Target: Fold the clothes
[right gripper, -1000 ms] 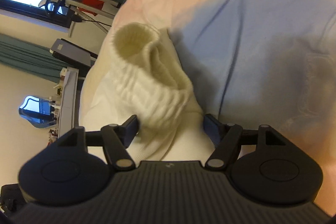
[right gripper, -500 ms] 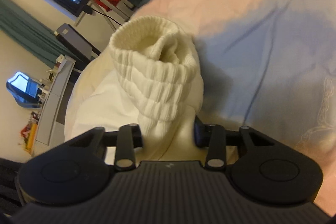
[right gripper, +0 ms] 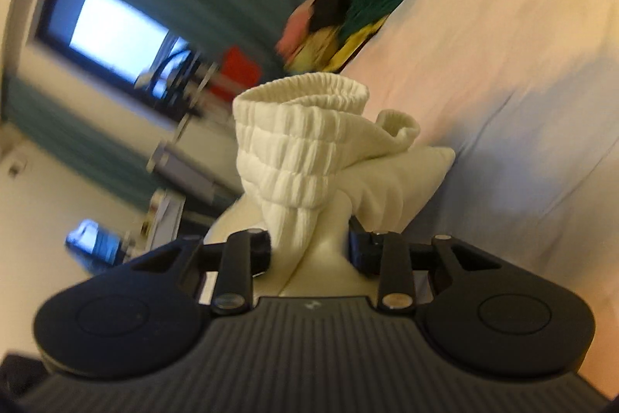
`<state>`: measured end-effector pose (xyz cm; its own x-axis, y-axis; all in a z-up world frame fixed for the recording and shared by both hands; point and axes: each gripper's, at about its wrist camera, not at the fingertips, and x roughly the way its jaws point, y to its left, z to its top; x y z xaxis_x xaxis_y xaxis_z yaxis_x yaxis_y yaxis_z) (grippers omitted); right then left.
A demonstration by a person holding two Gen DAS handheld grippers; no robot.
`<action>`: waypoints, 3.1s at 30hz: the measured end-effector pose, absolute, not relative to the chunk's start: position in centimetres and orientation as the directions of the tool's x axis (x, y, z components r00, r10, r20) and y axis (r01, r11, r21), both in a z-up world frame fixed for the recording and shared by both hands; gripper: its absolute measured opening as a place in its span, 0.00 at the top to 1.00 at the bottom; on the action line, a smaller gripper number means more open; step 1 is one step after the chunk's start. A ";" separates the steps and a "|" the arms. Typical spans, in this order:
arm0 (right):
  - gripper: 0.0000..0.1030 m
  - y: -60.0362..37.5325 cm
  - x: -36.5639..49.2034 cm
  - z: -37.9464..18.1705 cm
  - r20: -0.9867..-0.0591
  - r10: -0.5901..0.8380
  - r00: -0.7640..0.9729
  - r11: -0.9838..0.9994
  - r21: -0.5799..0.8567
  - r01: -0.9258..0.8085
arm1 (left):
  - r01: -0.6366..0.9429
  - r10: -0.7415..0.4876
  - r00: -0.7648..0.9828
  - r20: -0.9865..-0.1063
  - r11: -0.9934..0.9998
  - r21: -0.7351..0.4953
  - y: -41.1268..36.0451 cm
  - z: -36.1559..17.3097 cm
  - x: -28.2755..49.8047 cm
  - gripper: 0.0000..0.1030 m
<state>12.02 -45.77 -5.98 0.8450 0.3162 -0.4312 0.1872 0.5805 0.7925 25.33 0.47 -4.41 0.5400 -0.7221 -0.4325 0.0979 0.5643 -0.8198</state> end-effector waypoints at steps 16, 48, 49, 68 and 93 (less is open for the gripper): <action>0.68 -68.0 22.7 -8.1 -0.432 -0.151 0.889 0.535 0.721 0.441 | 0.252 -0.712 0.501 -0.492 0.664 -0.703 -32.2 -4.5 44.9 0.67; 0.61 -55.6 8.9 -3.7 -0.534 -0.197 0.822 0.698 0.513 0.500 | 0.638 -0.580 0.643 -0.501 0.767 -0.069 -29.2 4.8 21.3 0.16; 0.49 -54.8 8.0 -2.5 -0.510 -0.180 0.841 0.719 0.516 0.467 | 0.646 -0.584 0.641 -0.498 0.761 -0.060 -28.8 5.6 20.0 0.15; 0.06 -38.0 -6.4 4.0 -0.261 -0.251 0.932 0.920 0.236 0.314 | 0.636 -0.607 0.739 -0.292 0.772 0.005 -15.9 11.4 -1.8 0.00; 0.06 -31.9 -6.5 -3.9 -0.242 -0.357 0.902 0.905 0.152 0.398 | 0.562 -0.537 0.786 -0.305 0.827 -0.007 -13.0 4.0 -1.9 0.00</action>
